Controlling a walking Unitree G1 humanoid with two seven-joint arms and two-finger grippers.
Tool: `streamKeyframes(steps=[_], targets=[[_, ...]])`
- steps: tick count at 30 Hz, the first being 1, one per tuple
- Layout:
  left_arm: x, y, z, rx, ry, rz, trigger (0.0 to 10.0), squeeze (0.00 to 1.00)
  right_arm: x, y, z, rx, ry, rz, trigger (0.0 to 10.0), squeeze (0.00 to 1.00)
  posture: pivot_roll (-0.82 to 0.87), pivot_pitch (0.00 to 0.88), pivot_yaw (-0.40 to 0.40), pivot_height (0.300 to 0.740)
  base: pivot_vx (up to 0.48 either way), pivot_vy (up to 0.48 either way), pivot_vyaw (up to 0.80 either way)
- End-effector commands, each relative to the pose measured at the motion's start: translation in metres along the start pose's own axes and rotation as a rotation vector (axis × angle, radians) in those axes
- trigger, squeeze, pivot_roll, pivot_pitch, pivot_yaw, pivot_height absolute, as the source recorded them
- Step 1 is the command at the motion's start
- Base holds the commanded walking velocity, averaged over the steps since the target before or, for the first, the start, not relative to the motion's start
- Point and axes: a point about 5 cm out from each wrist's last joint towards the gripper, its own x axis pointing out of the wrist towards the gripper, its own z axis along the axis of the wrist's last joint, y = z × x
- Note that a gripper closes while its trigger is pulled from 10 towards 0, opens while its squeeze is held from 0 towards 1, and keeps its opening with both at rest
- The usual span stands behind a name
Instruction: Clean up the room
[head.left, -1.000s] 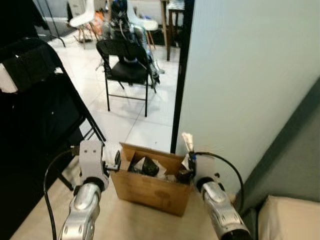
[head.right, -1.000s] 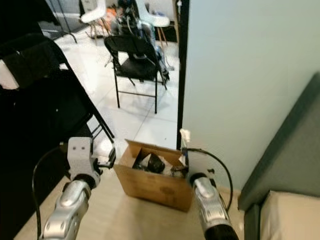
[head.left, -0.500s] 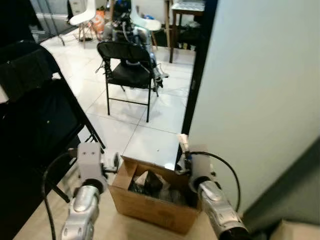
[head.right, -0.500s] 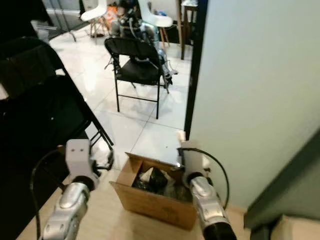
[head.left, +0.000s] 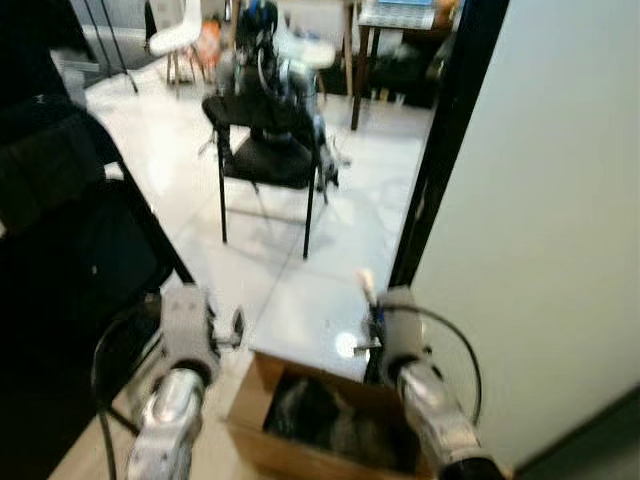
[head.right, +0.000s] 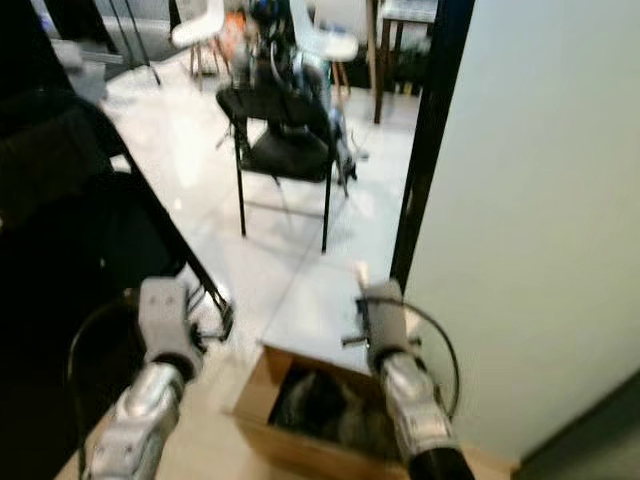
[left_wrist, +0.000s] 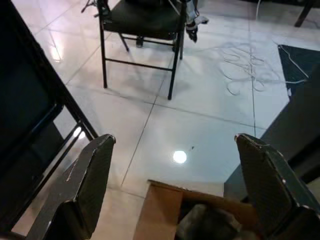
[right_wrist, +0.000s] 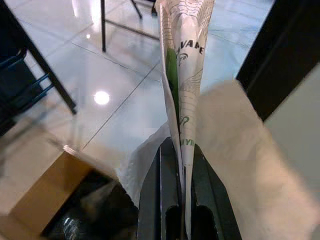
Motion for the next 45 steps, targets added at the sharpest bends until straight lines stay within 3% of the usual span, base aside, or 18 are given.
streamKeyframes(steps=[1,15,22,34,36,40,41,42,44,45], targets=[[-0.003,0.007,-0.01,0.011,0.049,0.018,10.0,0.0,-0.002,0.006,-0.006,0.018,0.021,0.011,10.0,0.0,-0.02,0.073,-0.015,0.74,0.0,0.0,0.0],[-0.004,0.007,-0.012,0.01,0.053,0.021,10.0,0.0,-0.001,0.005,-0.006,0.006,0.031,0.018,10.0,0.0,-0.02,0.076,-0.028,0.74,0.0,0.0,0.0],[-0.004,0.007,-0.014,0.015,0.065,0.019,10.0,0.0,0.001,0.007,-0.004,-0.024,0.048,0.045,10.0,0.0,-0.03,0.077,-0.031,0.74,0.0,-0.343,0.0],[-0.007,0.012,-0.016,-0.001,0.076,0.048,10.0,0.0,0.002,0.012,-0.003,-0.081,0.084,0.113,10.0,0.0,-0.03,0.08,-0.048,0.74,0.0,0.0,0.0],[-0.009,0.014,-0.017,0.105,0.068,0.0,10.0,0.0,0.007,0.021,0.0,-0.121,0.124,0.215,10.0,0.0,-0.02,0.087,-0.052,0.74,0.0,0.0,0.0],[-0.01,0.016,-0.017,0.148,0.065,-0.019,10.0,0.0,0.01,0.026,0.002,-0.145,0.143,0.271,10.0,0.0,-0.03,0.097,-0.054,0.74,0.0,0.0,0.0],[-0.011,0.02,-0.015,0.221,0.059,-0.051,10.0,0.0,0.015,0.032,0.002,-0.209,0.178,0.352,10.0,0.0,-0.03,0.112,-0.058,0.74,0.0,0.0,0.0],[-0.011,0.02,-0.015,0.221,0.059,-0.051,10.0,0.0,0.015,0.032,0.002,-0.209,0.178,0.352,10.0,0.0,-0.03,0.112,-0.058,0.74,0.0,0.0,0.0],[-0.013,0.029,-0.015,0.343,0.062,-0.12,10.0,0.0,0.022,0.04,-0.002,-0.354,0.247,0.464,10.0,0.0,-0.02,0.139,-0.064,0.74,0.0,0.0,0.0],[-0.013,0.029,-0.015,0.343,0.062,-0.12,10.0,0.0,0.022,0.04,-0.002,-0.354,0.247,0.464,10.0,0.0,-0.02,0.139,-0.064,0.74,0.0,0.0,0.0]])
